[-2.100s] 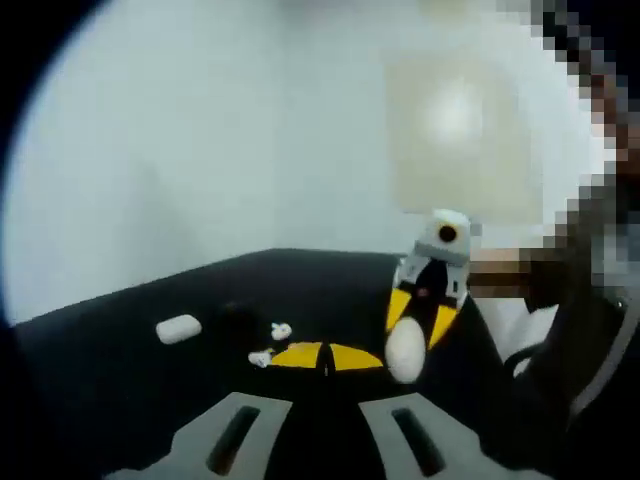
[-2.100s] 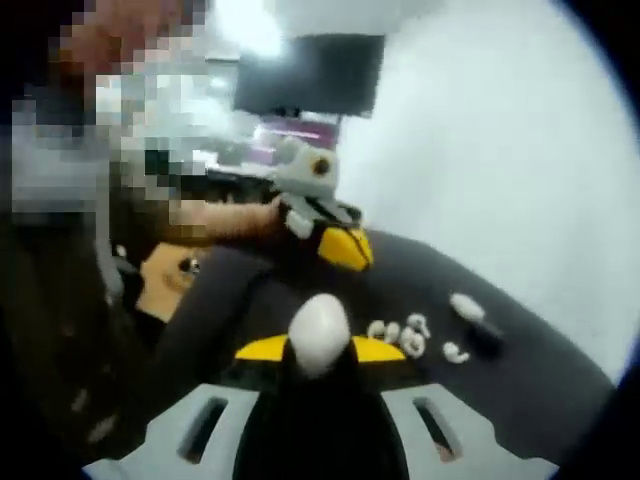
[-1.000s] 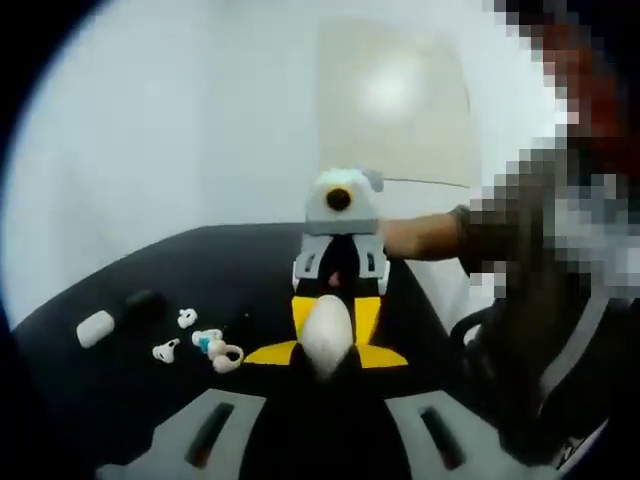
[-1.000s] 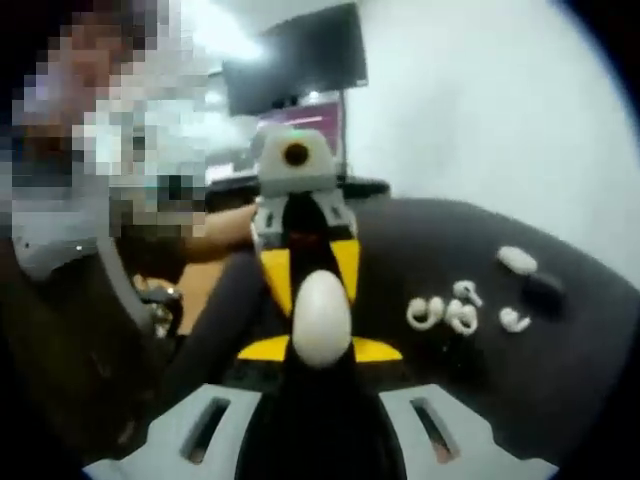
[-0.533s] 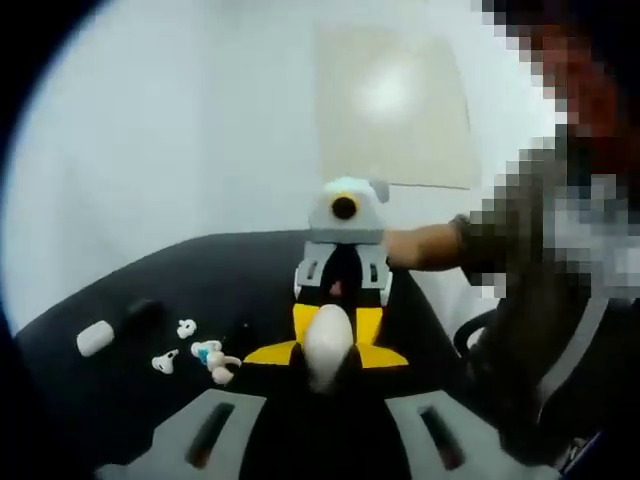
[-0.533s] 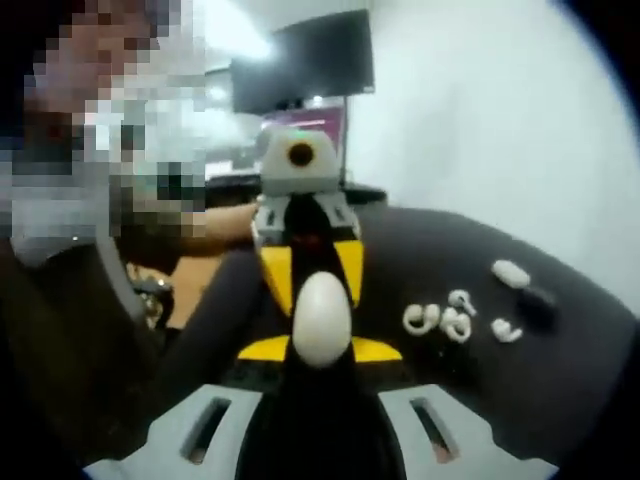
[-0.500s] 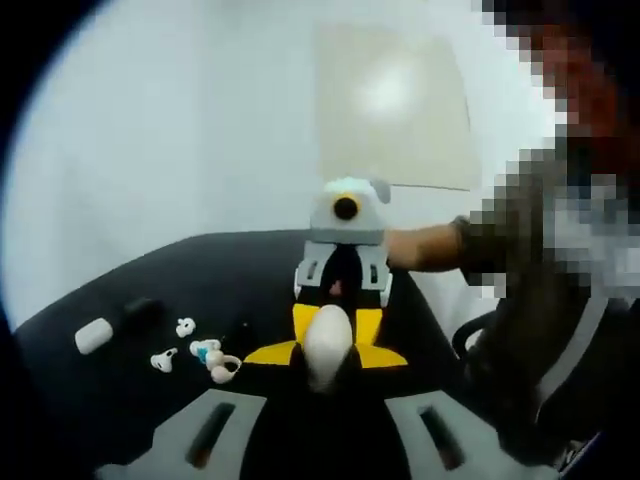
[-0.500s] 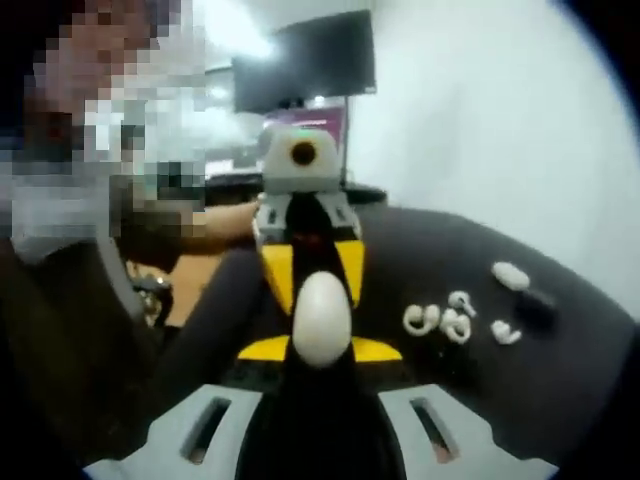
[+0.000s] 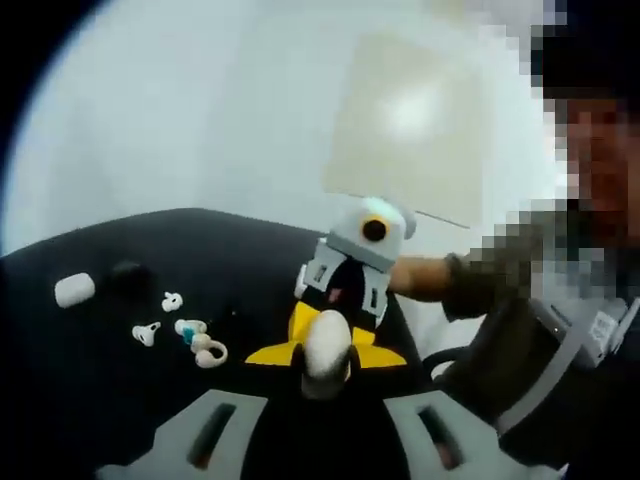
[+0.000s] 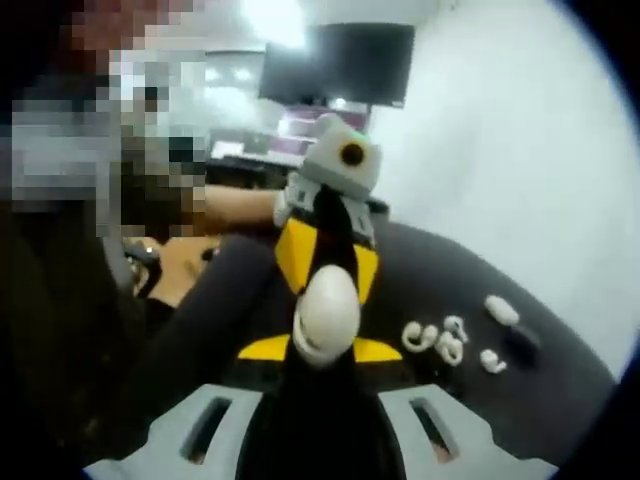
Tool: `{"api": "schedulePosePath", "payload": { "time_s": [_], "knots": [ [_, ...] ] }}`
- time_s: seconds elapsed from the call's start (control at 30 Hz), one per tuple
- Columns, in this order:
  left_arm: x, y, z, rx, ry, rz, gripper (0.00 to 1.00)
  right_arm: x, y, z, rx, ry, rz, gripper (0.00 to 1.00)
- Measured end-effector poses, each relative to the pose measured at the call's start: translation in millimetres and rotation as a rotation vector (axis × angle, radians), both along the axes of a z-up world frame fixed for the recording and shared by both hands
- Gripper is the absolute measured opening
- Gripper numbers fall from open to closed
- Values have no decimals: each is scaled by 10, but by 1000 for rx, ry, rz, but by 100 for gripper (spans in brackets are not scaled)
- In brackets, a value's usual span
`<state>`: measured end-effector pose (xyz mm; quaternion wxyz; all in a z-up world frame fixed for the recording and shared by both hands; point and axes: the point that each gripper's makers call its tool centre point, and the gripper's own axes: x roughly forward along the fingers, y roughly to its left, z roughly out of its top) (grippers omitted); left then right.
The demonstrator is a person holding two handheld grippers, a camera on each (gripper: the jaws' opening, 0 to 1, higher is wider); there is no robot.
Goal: Pick up three earphones and place each one into its charging case using tactile feedback, ensure that each earphone is properly inserted and securely positioned inside the case.
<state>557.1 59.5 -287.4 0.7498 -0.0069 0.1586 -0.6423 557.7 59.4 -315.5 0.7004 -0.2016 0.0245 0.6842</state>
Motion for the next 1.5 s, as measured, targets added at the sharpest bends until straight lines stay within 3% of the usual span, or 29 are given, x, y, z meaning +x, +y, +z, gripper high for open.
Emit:
{"api": "schedulePosePath", "payload": {
  "time_s": [0.17,0.47,0.67,0.8,0.93,1.0,1.07,1.17,1.27,1.37,1.5],
  "knots": [
    [206,89,185,-85,-77,104,16,-2,3,2,4,5,5,22],
    [307,121,141,-80,-44,144,25,-3,14,-8,5,18,5,22],
    [226,190,167,-70,-48,109,21,16,11,-18,7,73,-4,22],
    [170,264,186,-59,-67,103,8,25,8,-28,9,123,-8,22],
    [86,230,138,-57,8,61,17,8,13,-35,11,140,-10,22],
    [86,210,65,-21,-4,73,23,6,16,-34,11,136,-11,22],
    [96,223,-28,33,-21,78,23,6,19,-34,12,137,-11,22],
    [-22,169,-70,39,25,20,21,3,24,-33,12,136,-12,22],
    [-64,91,-154,69,24,-2,21,2,30,-33,14,133,-11,22],
    [-57,22,-301,150,-44,-6,22,-3,44,-31,15,130,-9,22],
    [-35,4,-308,159,-81,6,18,-17,63,-29,14,117,-6,22]
  ]
}}
